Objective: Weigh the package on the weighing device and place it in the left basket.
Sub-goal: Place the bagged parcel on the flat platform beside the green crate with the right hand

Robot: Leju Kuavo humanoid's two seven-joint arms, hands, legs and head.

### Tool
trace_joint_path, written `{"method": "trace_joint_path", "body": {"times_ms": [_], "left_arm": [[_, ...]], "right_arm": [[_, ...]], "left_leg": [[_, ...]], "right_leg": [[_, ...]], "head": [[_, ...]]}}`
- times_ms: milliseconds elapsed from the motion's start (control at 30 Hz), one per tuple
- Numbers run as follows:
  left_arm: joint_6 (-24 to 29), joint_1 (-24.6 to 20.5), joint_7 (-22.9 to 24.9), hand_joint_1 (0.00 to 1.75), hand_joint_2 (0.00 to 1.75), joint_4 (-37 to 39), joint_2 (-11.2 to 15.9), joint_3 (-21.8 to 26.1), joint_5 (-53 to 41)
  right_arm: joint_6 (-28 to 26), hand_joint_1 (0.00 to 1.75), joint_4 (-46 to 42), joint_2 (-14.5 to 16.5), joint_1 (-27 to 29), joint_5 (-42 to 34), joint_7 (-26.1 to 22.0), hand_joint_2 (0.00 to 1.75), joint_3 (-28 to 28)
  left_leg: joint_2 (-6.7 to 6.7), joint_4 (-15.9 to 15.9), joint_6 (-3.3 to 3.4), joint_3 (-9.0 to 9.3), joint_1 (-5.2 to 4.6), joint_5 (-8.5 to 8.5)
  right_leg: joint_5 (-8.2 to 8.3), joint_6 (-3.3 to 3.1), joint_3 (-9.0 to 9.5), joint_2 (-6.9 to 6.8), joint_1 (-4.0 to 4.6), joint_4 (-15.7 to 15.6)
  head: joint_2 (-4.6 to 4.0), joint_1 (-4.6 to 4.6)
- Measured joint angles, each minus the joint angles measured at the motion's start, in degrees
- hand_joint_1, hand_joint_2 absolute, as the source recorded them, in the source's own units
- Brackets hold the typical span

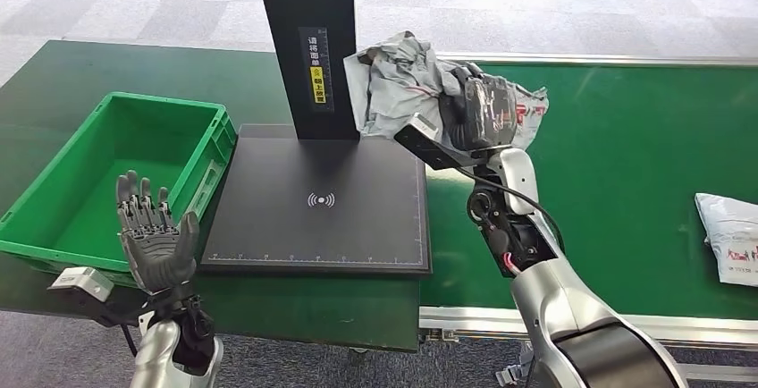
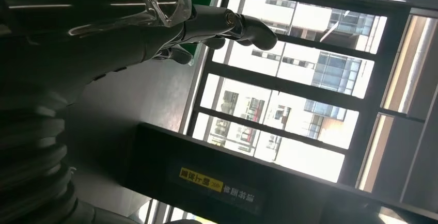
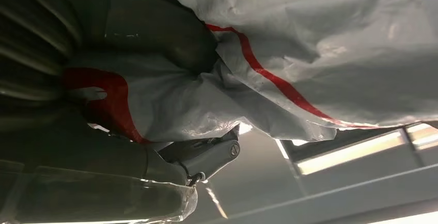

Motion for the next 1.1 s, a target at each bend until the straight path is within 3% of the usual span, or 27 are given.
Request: {"method": "trace_joint_path", "body": {"times_ms": [133, 433, 667, 700, 833, 933, 1100], "left_arm": [[-0.7, -1.8, 0.0, 0.00, 1.75, 2.0, 0.0, -2.2, 0.4], [-0.8, -2.5, 0.0, 0.00, 1.75, 3.9, 0.2, -3.6, 0.7], [-1.1, -2.7, 0.0, 0.00, 1.75, 4.3, 0.5, -4.0, 1.7], [-1.2, -2.7, 0.0, 0.00, 1.75, 4.3, 0.5, -4.0, 1.7], [-1.3, -3.1, 0.0, 0.00, 1.75, 4.7, 0.7, -4.0, 1.7], [-1.6, -3.2, 0.0, 0.00, 1.75, 5.1, 0.8, -4.0, 1.7], [-2.5, -3.2, 0.0, 0.00, 1.75, 5.3, 0.8, -3.9, 1.5]], "right_arm": [[6.6, 1.75, 4.2, 2.5, -3.4, 11.1, 1.6, 1.75, 6.6], [8.4, 1.75, 8.5, 4.4, -4.5, 13.9, 2.4, 1.75, 13.5], [23.7, 1.75, 11.6, 7.6, -3.2, 19.0, 3.0, 1.75, 19.6], [25.1, 1.68, 11.9, 8.1, -2.8, 19.2, 3.0, 1.75, 20.3], [27.1, 0.00, 12.8, 9.2, -2.1, 19.2, 4.9, 1.75, 22.2], [24.5, 0.00, 13.2, 9.1, -2.0, 18.7, 7.7, 1.75, 22.5], [12.6, 0.00, 13.3, 8.1, -2.0, 16.4, 8.3, 1.75, 22.0]], "left_leg": [[-0.05, 0.0, 0.00, 0.01, 0.01, 0.00], [-0.05, 0.0, 0.00, -0.03, -0.01, 0.00], [-0.05, 0.0, -0.02, -0.04, 0.04, -0.01], [-0.05, 0.0, -0.02, -0.05, 0.05, -0.01], [-0.04, 0.0, -0.02, -0.05, 0.07, -0.01], [-0.04, 0.0, -0.02, -0.05, 0.05, 0.00], [-0.05, 0.0, -0.01, -0.05, 0.02, -0.01]], "right_leg": [[0.00, 0.00, -0.01, -0.04, 0.03, 0.0], [-0.01, 0.00, 0.02, -0.09, 0.00, 0.0], [-0.01, -0.01, -0.05, -0.07, 0.07, 0.0], [-0.01, -0.01, -0.06, -0.08, 0.08, 0.0], [-0.01, -0.01, -0.05, -0.07, 0.08, 0.0], [-0.01, -0.01, -0.03, -0.07, 0.07, 0.0], [-0.01, -0.01, -0.03, -0.07, 0.05, 0.0]], "head": [[0.00, -0.01], [0.00, 0.01], [0.00, -0.01], [0.01, -0.01], [0.00, 0.00], [0.00, 0.01], [0.00, 0.01]]}}
